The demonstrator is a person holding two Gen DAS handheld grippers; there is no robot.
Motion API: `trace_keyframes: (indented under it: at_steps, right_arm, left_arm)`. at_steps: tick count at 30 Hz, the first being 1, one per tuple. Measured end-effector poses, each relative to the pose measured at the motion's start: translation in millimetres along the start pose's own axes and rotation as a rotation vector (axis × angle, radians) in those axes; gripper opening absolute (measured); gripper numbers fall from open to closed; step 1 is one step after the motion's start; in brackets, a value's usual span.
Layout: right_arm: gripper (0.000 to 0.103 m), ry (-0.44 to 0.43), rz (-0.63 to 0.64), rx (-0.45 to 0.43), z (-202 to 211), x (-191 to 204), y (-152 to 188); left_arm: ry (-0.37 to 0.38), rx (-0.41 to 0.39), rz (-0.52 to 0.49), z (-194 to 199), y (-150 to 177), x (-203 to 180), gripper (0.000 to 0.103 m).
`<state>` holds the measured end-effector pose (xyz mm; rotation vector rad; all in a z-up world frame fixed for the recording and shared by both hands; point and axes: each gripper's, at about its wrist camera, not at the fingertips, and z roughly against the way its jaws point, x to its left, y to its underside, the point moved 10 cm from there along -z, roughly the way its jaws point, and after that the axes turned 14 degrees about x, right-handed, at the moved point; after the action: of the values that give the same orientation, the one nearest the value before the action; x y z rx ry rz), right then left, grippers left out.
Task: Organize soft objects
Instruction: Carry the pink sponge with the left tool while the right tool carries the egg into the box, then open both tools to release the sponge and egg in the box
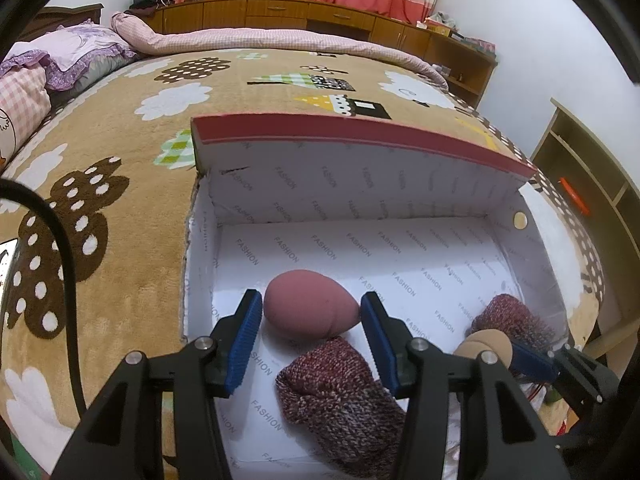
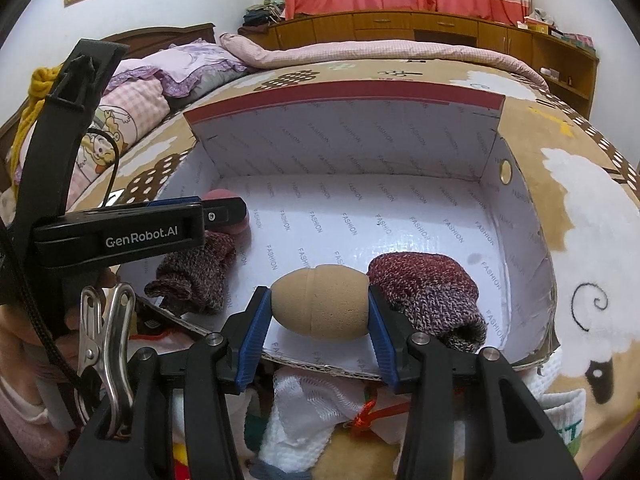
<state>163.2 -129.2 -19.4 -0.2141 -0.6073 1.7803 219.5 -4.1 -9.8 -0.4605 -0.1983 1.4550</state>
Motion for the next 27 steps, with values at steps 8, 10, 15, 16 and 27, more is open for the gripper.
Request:
trace_keyframes:
  at_steps: [8,10,15,16,27]
  right_arm:
    - [0.052,-0.022,-0.012,-0.027,10,-1,-3]
    - [0.052,-0.018,-0.010,-0.039,14,-1,-3]
    - [0.054,-0.015,-0.010,-0.069,27,-3,-3]
    - [0.054,-0.016,-0.010,-0.073,29,-3,-3]
    - [0.054,-0.016,-0.021,-0.115,53,-7,6]
  left_arm:
    - [0.018,0.008,0.016,1,0,1,0.061]
    - [0.019,0.006,0.020,3,-1,1,0.062]
    - [0.010,-0.011,0.018,14,-1,2,0.066]
    - [0.008,-0.015,0.017,17,0,2,0.067]
    - [0.000,-0.036,0.009,44,10,-3,0.068]
